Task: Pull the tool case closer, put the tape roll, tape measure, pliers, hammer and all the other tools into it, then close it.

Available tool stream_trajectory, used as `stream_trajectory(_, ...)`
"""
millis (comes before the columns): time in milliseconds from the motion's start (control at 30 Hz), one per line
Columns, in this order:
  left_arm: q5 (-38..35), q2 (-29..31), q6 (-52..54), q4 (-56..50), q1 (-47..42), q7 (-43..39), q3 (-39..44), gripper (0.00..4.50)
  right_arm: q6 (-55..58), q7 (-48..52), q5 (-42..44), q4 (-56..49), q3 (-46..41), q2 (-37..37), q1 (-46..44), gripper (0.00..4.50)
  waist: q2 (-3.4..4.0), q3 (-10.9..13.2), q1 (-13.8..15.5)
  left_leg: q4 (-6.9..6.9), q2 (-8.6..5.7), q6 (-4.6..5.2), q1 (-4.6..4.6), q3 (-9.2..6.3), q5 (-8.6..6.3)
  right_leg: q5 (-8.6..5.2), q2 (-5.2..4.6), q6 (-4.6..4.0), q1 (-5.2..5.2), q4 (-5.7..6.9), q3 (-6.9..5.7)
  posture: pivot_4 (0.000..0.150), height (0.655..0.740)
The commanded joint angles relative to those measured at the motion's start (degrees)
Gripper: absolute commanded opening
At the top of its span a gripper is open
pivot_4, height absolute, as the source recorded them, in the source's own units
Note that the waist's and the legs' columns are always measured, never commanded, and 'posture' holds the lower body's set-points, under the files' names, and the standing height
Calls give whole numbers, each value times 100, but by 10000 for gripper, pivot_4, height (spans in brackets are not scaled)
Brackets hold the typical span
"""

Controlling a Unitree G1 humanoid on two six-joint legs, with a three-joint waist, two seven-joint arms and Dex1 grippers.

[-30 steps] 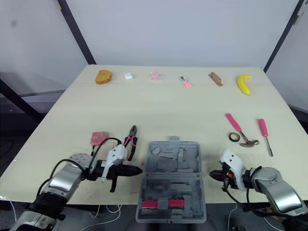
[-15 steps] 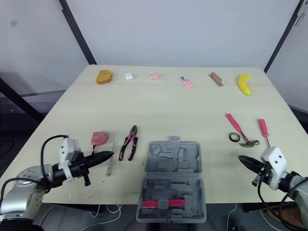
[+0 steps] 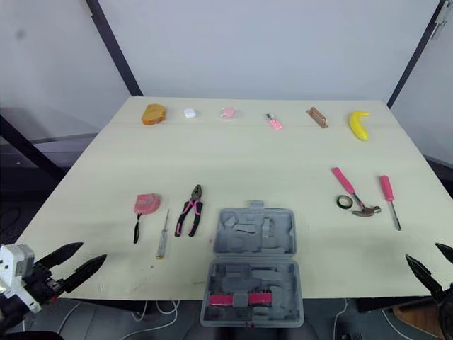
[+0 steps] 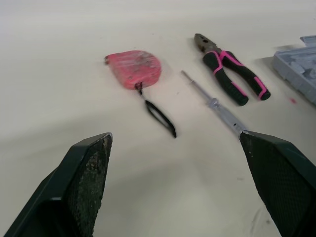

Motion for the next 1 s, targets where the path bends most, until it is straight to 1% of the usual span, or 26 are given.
stream_trajectory(33,-34,65,-319,394,134,-292,214,45000,-74,197,251,383,-403,-55,143,44498,-2,-2,-2,-2,0,0,0,2,0,0,0,0,0,-2,1,1500,7400)
stream_trajectory(300,-180,52,-274,294,-4,-397,118,45000,-224,351,266,743,-533,-113,112,44498,-10,-21,3,-4,2,0,2,7,0,0,-4,-2,1,-9,2,1500,7400)
stream_trajectory(533,-354,113,75,-229,-128,-438,6,45000,318,492,238,95,-200,-470,103,44498,-11,-24,-5,-5,4,0,3,13,0,3,-4,2,1,-9,8,1500,7400)
stream_trajectory(700,-405,211,371,-645,-510,-520,-335,45000,577,45,-297,-327,384,-804,-416,44498,-10,-25,-2,-4,3,0,5,14,0,4,-3,5,1,-9,10,1500,7400)
stream_trajectory(800,-622,252,622,-1177,-791,-630,-592,45000,868,-262,-624,-617,811,-1036,-851,44498,-11,-24,8,-3,2,0,3,14,0,7,-2,9,1,-8,10,1500,7400)
stream_trajectory(867,-820,289,892,-1518,-925,-666,-724,45000,1363,-568,-844,-755,1113,-1268,-1211,44498,-10,-23,4,-4,2,0,-1,10,0,8,-1,10,0,-9,7,1500,7400)
stream_trajectory(1000,-913,384,1164,-1901,-1304,-712,-1096,45000,2459,-330,-695,-1171,1798,-1807,-1959,44498,-4,-20,2,-4,1,0,-1,10,0,9,1,11,-1,-9,10,1500,7400)
